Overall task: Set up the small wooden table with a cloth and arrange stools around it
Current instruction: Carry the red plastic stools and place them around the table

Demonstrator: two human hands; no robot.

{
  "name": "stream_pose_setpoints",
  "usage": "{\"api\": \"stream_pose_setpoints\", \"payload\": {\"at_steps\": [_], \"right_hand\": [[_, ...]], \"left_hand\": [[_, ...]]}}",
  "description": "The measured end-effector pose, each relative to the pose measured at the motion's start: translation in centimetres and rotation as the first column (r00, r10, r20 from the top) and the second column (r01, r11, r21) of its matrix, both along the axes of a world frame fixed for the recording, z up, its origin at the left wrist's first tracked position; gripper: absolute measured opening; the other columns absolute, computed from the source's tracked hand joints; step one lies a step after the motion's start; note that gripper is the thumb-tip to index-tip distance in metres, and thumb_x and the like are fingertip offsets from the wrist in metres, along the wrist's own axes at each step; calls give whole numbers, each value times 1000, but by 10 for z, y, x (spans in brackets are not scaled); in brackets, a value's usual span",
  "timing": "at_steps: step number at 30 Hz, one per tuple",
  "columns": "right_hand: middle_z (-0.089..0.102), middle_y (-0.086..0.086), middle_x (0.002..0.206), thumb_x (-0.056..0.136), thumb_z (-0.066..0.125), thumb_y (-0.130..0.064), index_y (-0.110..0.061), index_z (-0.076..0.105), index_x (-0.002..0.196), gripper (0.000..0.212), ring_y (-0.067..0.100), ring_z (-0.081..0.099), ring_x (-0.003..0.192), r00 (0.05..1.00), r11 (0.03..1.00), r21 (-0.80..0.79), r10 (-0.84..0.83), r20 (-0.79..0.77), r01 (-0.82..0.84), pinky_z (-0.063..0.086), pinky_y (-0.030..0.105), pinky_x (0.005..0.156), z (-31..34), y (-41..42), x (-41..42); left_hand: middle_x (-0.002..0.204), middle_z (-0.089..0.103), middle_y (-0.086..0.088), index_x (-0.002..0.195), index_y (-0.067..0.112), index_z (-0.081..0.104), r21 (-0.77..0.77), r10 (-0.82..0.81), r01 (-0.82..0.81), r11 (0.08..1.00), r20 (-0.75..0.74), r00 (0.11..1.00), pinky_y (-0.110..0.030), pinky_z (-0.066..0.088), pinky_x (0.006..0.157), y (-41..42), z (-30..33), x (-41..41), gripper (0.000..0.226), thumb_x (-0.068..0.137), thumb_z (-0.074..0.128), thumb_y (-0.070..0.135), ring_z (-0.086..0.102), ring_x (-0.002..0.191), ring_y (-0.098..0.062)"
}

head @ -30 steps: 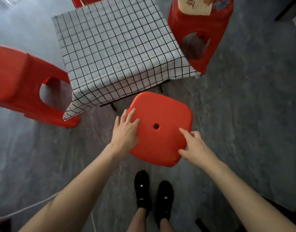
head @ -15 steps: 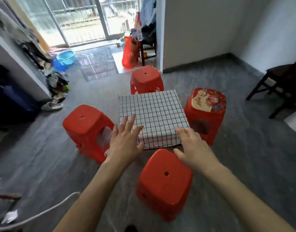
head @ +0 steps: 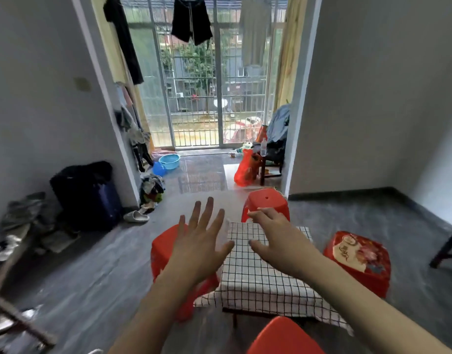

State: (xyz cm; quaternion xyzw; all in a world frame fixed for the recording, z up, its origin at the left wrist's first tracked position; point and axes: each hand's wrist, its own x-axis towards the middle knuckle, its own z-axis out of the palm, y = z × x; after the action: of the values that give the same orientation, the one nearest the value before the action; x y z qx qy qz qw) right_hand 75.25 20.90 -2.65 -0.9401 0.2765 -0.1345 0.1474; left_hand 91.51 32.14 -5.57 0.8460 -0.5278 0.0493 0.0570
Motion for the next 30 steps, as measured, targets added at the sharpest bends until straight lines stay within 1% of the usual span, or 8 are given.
{"api": "stream_pose_setpoints", "payload": {"at_steps": [2, 5, 9, 12, 15, 17, 24, 30], "right_hand": [[29, -5, 153, 89, 58, -42, -31, 31, 147, 64, 19, 38, 135, 1000, 999, -22, 28, 7, -28, 40, 40, 106, 10, 19, 19], [27, -5, 155, 91, 56, -41, -30, 30, 149, 64, 20, 36, 137, 997, 996, -57, 74, -8, -74, 37, 40, 107, 21, 52, 51], [28, -2, 156, 90, 56, -43, -27, 29, 149, 66, 20, 34, 138, 990, 987, -77, 144, -5, -144, 36, 40, 109, 27, 103, 97], [26, -2, 157, 90, 55, -44, -27, 27, 150, 68, 20, 31, 140, 986, 982, -78, 169, -14, -170, 34, 42, 109, 26, 141, 129], [24, -1, 158, 90, 54, -45, -27, 26, 151, 70, 20, 29, 141, 981, 978, -75, 193, -27, -194, 34, 41, 110, 23, 176, 156], [23, 0, 159, 90, 54, -45, -26, 24, 152, 71, 21, 28, 142, 979, 977, -66, 200, -41, -203, 31, 40, 111, 19, 195, 172], [20, 2, 160, 91, 55, -43, -23, 23, 152, 72, 23, 25, 144, 977, 976, -51, 208, -51, -211, 29, 39, 112, 11, 241, 222], [18, 2, 161, 91, 54, -44, -24, 21, 153, 73, 22, 21, 145, 972, 974, -33, 222, -78, -225, 26, 41, 114, 6, 251, 260]], "left_hand": [[150, -38, 8, 154, 34, -9, -9, 24, -24, 1000, 35, 999, -47, -12, 116, 21, 8, 16, 84, 83, 6, 75, -35, 135, -13], [150, -36, 9, 154, 33, -6, -45, 75, -73, 996, 23, 997, -47, -11, 117, 59, 20, 42, 83, 85, 12, 74, -33, 134, -9], [152, -31, 10, 155, 31, -5, -57, 114, -113, 992, 3, 994, -45, -10, 117, 123, 29, 77, 93, 72, -1, 74, -26, 144, -12], [161, -20, 5, 155, 27, -6, 4, 151, -151, 989, 19, 988, -47, -7, 118, 170, 33, 103, 90, 80, 4, 75, -16, 149, -16], [162, -17, 4, 156, 25, -7, 46, 173, -172, 984, -15, 985, -47, -7, 118, 212, 36, 124, 79, 94, 20, 68, -17, 148, -16], [162, -17, 5, 156, 26, -6, 44, 169, -167, 985, -36, 985, -47, -7, 119, 234, 35, 136, 77, 97, 25, 63, -18, 148, -14], [160, -23, 8, 156, 28, -7, 72, 186, -181, 981, -72, 980, -43, -11, 118, 296, 28, 180, 75, 97, 27, 61, -21, 147, -10], [160, -23, 8, 155, 28, -7, 82, 194, -186, 979, -106, 975, -43, -11, 118, 308, 23, 217, 74, 98, 27, 60, -21, 147, -10]]}}
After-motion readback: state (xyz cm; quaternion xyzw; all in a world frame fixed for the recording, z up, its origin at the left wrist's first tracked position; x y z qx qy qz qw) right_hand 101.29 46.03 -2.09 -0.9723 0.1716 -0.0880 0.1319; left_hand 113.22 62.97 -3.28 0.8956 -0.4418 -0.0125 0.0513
